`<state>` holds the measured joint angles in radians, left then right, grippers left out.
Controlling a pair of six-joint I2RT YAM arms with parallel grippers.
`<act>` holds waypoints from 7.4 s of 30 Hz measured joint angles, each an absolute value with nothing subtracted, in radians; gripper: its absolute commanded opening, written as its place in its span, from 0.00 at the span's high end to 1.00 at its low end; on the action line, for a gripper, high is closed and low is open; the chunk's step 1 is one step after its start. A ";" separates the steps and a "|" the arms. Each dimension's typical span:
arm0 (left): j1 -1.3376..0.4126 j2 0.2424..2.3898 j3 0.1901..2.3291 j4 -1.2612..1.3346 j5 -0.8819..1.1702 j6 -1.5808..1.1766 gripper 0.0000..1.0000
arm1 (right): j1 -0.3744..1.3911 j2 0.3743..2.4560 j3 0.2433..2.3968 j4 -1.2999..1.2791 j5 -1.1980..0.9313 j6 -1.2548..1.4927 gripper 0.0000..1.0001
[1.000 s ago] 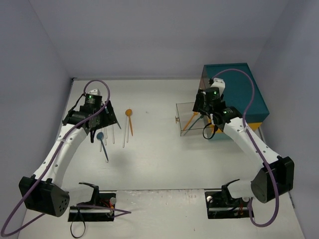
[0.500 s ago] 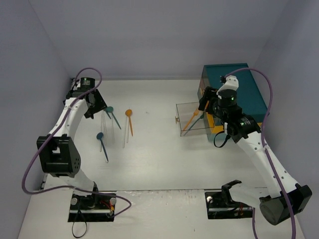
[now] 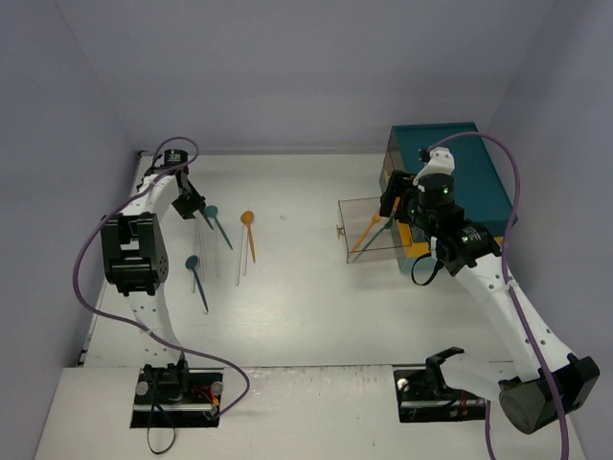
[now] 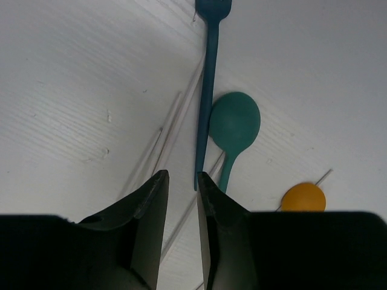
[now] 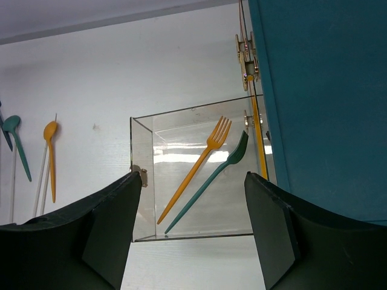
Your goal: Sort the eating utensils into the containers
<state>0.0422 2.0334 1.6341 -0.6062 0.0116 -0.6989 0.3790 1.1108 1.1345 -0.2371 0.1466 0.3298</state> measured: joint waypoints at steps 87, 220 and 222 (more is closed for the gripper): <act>-0.675 1.432 1.446 -0.446 0.523 -0.352 1.00 | 0.559 1.262 1.332 -0.153 -0.173 0.252 0.60; -0.286 0.993 0.847 -0.566 -0.292 -0.375 0.29 | 0.505 1.659 1.355 -0.445 0.546 0.262 0.10; -0.286 0.994 0.847 -0.566 -0.291 -0.375 0.29 | 0.531 1.652 1.406 -0.456 0.554 0.239 0.10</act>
